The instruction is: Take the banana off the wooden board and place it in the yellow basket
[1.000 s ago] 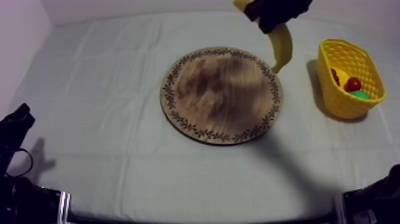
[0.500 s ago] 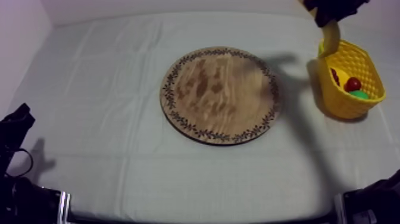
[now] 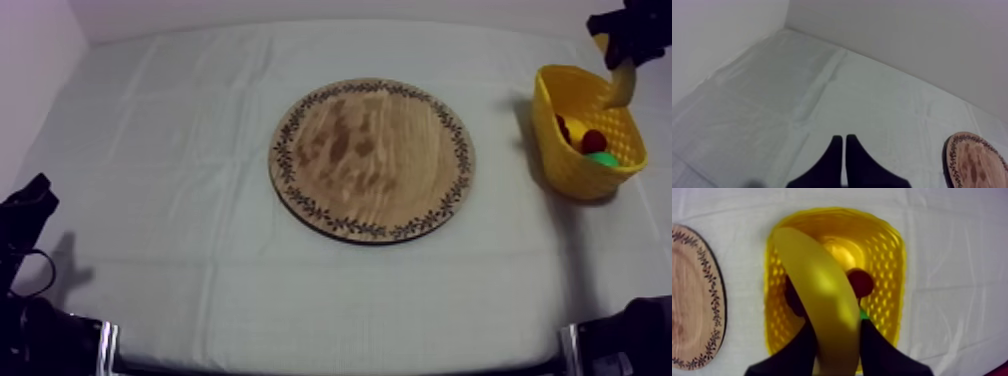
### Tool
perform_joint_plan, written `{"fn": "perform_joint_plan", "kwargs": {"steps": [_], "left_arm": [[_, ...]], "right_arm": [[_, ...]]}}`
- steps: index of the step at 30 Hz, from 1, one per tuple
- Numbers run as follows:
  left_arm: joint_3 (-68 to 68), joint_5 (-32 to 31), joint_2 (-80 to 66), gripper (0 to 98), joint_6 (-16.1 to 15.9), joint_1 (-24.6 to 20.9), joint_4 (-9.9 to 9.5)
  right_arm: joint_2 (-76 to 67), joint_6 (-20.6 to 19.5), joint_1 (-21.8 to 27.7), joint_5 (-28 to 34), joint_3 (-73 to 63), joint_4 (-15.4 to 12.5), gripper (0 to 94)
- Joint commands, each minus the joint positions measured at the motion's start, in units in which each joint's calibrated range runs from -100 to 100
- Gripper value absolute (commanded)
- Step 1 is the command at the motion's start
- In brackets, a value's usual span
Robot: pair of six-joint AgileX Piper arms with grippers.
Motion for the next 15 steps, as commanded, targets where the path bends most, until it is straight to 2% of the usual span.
{"fn": "perform_joint_plan", "kwargs": {"steps": [1, 7, 15], "left_arm": [[0.0, 0.0, 0.0, 0.1, 0.0, 0.0, 0.02], [0.0, 0.0, 0.0, 0.1, 0.0, 0.0, 0.02], [0.0, 0.0, 0.0, 0.1, 0.0, 0.0, 0.02]], "right_arm": [[0.4, 0.0, 0.4, -0.2, -0.2, -0.1, 21.7], [3.6, -0.4, 0.7, -1.9, -0.1, 0.0, 22.6], [11.5, -1.7, 1.6, -7.7, 2.1, 0.7, 25.3]]}}
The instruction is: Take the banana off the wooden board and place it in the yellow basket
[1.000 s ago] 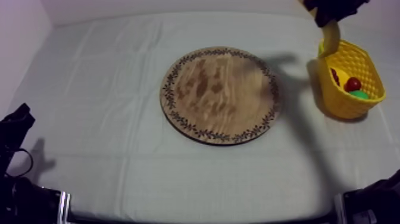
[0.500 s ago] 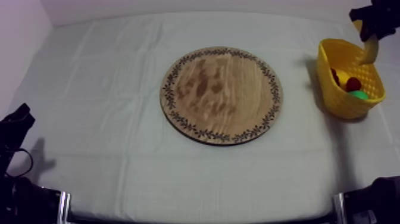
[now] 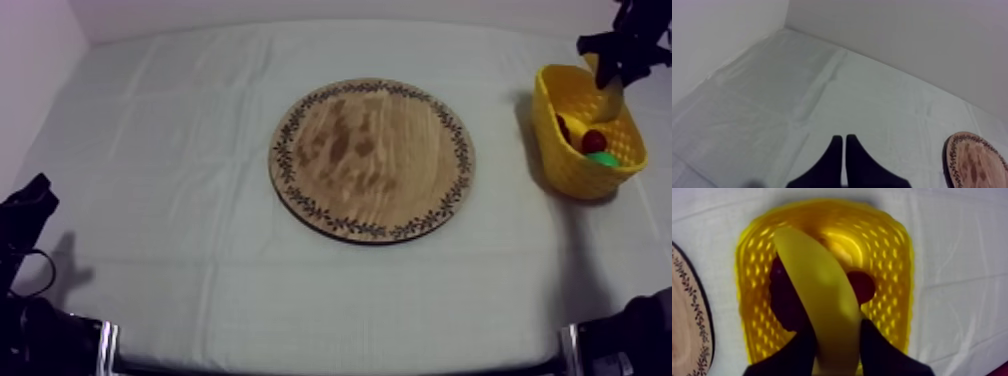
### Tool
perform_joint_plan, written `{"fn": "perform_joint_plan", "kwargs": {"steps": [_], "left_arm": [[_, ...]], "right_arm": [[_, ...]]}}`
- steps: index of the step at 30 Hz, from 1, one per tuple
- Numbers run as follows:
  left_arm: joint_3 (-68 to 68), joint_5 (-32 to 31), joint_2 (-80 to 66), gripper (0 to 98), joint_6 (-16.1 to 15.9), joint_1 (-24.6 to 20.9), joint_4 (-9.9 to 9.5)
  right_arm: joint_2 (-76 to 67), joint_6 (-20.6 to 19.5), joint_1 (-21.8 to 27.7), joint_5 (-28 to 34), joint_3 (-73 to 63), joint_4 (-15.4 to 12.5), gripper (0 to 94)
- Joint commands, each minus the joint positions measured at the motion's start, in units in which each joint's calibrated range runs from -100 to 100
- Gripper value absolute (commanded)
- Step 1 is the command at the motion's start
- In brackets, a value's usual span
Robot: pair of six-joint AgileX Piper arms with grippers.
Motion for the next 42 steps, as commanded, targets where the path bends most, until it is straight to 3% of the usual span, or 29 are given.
{"fn": "perform_joint_plan", "kwargs": {"steps": [1, 12, 23, 31, 35, 42], "left_arm": [[0.0, 0.0, 0.0, 0.1, 0.0, 0.0, 0.02], [0.0, 0.0, 0.0, 0.1, 0.0, 0.0, 0.02], [0.0, 0.0, 0.0, 0.1, 0.0, 0.0, 0.02], [0.0, 0.0, 0.0, 0.1, 0.0, 0.0, 0.02], [0.0, 0.0, 0.0, 0.1, 0.0, 0.0, 0.02], [0.0, 0.0, 0.0, 0.1, 0.0, 0.0, 0.02]], "right_arm": [[2.7, -0.2, 0.1, -1.3, 0.5, 0.3, 26.0], [11.8, -1.7, 0.5, -7.0, -0.3, 1.3, 34.2], [13.8, -1.7, 0.6, -8.8, -0.1, 1.8, 69.3], [7.6, -1.6, 0.3, -8.6, 1.9, 1.3, 84.4], [1.7, -1.0, 0.1, -8.6, 4.0, 0.5, 84.5], [-12.4, 0.8, -0.5, -9.2, 11.9, -2.1, 66.6]]}}
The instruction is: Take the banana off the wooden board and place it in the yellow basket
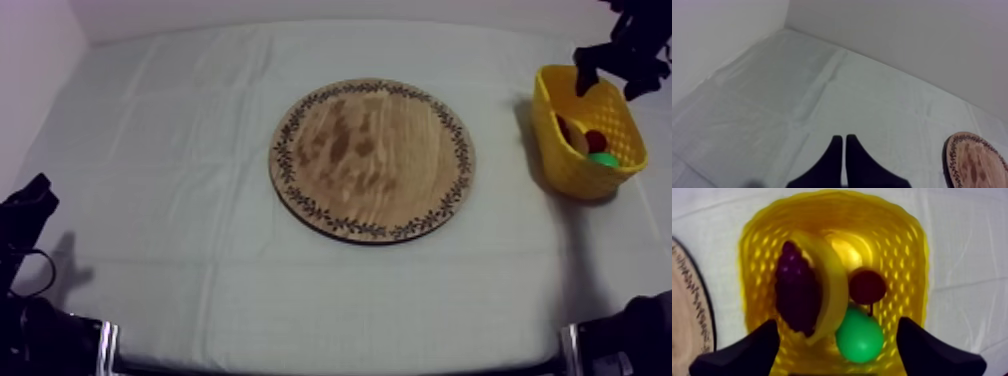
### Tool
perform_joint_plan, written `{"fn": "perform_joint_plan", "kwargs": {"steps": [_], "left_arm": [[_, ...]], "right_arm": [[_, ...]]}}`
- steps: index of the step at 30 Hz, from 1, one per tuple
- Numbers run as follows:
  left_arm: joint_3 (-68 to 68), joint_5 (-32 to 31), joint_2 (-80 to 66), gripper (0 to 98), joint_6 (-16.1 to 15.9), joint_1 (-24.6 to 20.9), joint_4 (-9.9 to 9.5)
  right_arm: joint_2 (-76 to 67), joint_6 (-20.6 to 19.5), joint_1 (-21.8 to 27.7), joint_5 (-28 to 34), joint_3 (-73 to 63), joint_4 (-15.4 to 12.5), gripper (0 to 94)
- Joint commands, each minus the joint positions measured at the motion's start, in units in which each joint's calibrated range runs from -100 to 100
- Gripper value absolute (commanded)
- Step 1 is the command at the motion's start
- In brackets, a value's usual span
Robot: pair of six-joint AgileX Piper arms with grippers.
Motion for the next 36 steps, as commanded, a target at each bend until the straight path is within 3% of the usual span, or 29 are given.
{"fn": "perform_joint_plan", "kwargs": {"steps": [1, 19, 27, 33, 36], "left_arm": [[0.0, 0.0, 0.0, 0.1, 0.0, 0.0, 0.02], [0.0, 0.0, 0.0, 0.1, 0.0, 0.0, 0.02], [0.0, 0.0, 0.0, 0.1, 0.0, 0.0, 0.02], [0.0, 0.0, 0.0, 0.1, 0.0, 0.0, 0.02], [0.0, 0.0, 0.0, 0.1, 0.0, 0.0, 0.02]], "right_arm": [[-7.8, 0.5, -0.2, -1.0, 4.3, -0.8, 63.5], [-51.3, 2.6, -0.2, -11.9, 33.2, -6.4, 6.2], [-67.6, 7.9, 0.4, -16.6, 45.6, -12.4, 1.0], [-79.3, 15.3, 0.7, -19.7, 55.9, -17.4, 0.6], [-85.8, 15.6, 0.9, -21.6, 59.7, -19.4, 0.5]]}}
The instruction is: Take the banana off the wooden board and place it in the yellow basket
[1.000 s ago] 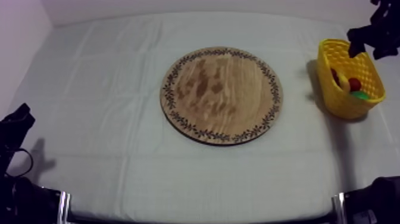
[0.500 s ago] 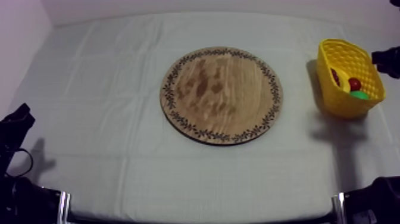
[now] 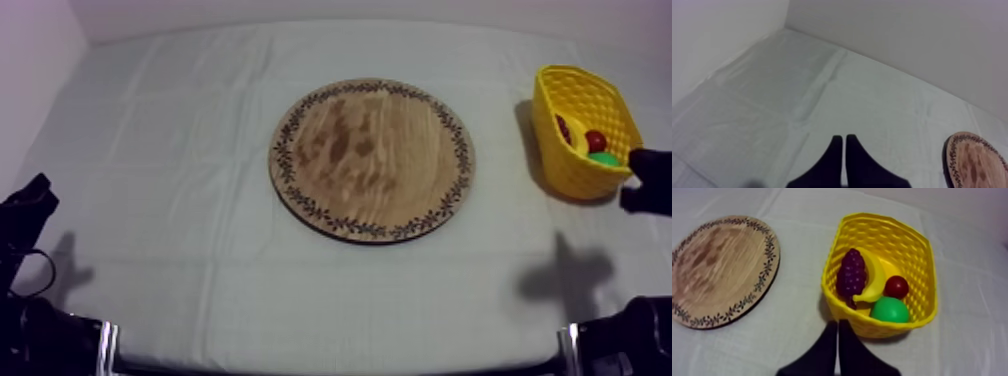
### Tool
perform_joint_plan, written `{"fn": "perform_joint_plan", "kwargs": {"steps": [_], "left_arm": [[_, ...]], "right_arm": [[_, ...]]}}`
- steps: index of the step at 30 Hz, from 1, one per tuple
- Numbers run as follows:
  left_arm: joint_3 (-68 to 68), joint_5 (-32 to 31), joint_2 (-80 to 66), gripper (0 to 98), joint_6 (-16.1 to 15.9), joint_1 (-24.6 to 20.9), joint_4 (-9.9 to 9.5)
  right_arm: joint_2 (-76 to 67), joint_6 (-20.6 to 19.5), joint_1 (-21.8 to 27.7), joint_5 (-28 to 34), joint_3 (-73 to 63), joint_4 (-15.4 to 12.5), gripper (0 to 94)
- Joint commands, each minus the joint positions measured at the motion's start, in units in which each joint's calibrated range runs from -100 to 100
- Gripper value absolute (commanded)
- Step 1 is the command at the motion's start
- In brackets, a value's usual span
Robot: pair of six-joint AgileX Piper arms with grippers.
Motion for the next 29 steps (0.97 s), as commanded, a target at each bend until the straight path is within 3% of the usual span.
{"fn": "perform_joint_plan", "kwargs": {"steps": [1, 4, 6, 8, 12, 14, 16, 23, 29], "left_arm": [[0.0, 0.0, 0.0, 0.1, 0.0, 0.0, 0.02], [0.0, 0.0, 0.0, 0.1, 0.0, 0.0, 0.02], [0.0, 0.0, 0.0, 0.1, 0.0, 0.0, 0.02], [0.0, 0.0, 0.0, 0.1, 0.0, 0.0, 0.02], [0.0, 0.0, 0.0, 0.1, 0.0, 0.0, 0.02], [0.0, 0.0, 0.0, 0.1, 0.0, 0.0, 0.02], [0.0, 0.0, 0.0, 0.1, 0.0, 0.0, 0.02], [0.0, 0.0, 0.0, 0.1, 0.0, 0.0, 0.02], [0.0, 0.0, 0.0, 0.1, 0.0, 0.0, 0.02]], "right_arm": [[-8.5, 2.2, 0.3, -1.2, 4.0, -2.2, 0.5], [-14.0, 4.7, 0.4, -2.0, 7.7, -3.8, 0.4], [-15.8, 4.0, -0.2, -3.5, 10.4, -3.2, 0.4], [-16.7, 0.3, -1.6, -6.3, 12.9, -0.9, 0.4], [-17.4, -11.4, -4.7, -9.6, 15.9, 3.3, 0.4], [-17.5, -13.7, -6.0, -10.3, 16.7, 4.4, 0.4], [-17.6, -13.3, -7.1, -11.7, 17.4, 5.4, 0.4], [-17.6, -3.7, -9.5, -13.6, 18.7, 6.6, 0.4], [-17.6, -3.1, -10.1, -14.3, 19.1, 6.8, 0.4]]}}
